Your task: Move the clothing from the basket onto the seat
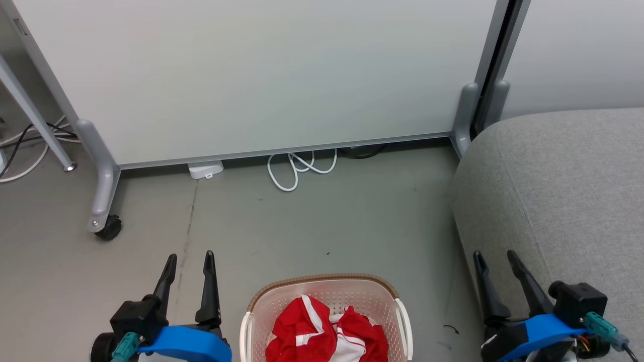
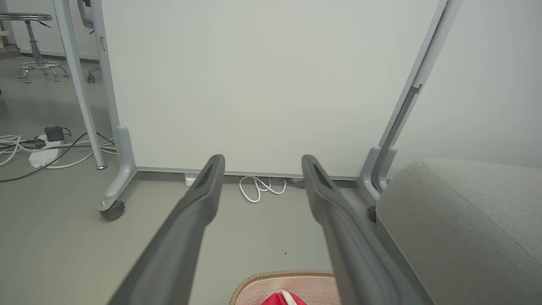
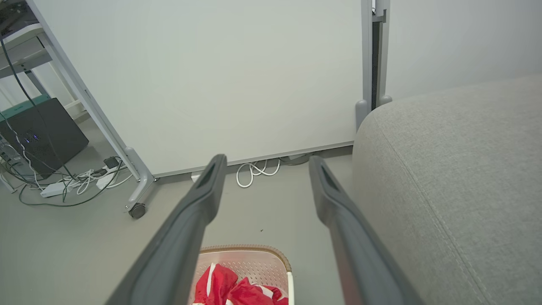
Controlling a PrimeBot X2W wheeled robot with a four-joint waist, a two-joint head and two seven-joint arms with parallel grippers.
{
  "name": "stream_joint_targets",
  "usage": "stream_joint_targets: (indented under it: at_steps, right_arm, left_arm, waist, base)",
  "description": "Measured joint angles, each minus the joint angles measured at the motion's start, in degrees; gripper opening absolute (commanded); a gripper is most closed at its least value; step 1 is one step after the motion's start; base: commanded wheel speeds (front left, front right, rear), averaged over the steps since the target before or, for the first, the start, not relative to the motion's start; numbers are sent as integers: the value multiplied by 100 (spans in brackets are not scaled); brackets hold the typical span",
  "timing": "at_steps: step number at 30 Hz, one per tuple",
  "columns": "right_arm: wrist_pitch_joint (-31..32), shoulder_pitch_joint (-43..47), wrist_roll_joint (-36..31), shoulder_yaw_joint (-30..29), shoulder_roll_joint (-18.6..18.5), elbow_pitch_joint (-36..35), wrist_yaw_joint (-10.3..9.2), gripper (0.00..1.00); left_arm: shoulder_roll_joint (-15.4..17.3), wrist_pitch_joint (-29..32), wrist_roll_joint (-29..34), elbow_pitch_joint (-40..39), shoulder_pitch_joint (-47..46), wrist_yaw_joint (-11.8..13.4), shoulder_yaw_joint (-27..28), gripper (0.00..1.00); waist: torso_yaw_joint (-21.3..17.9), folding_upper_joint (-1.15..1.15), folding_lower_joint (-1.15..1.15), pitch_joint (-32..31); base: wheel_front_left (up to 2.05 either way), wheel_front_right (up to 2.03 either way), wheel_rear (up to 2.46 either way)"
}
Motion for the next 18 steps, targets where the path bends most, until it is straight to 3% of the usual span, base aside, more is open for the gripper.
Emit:
stream_joint_targets:
  at_steps: [18]
  right_arm:
    - [-169,1,-621,45,-8,0,0,100]
  left_arm:
    - [-58,-198,464,146,1,-1,30,100]
  waist:
    - [8,0,0,-23]
  base:
    - [0,0,0]
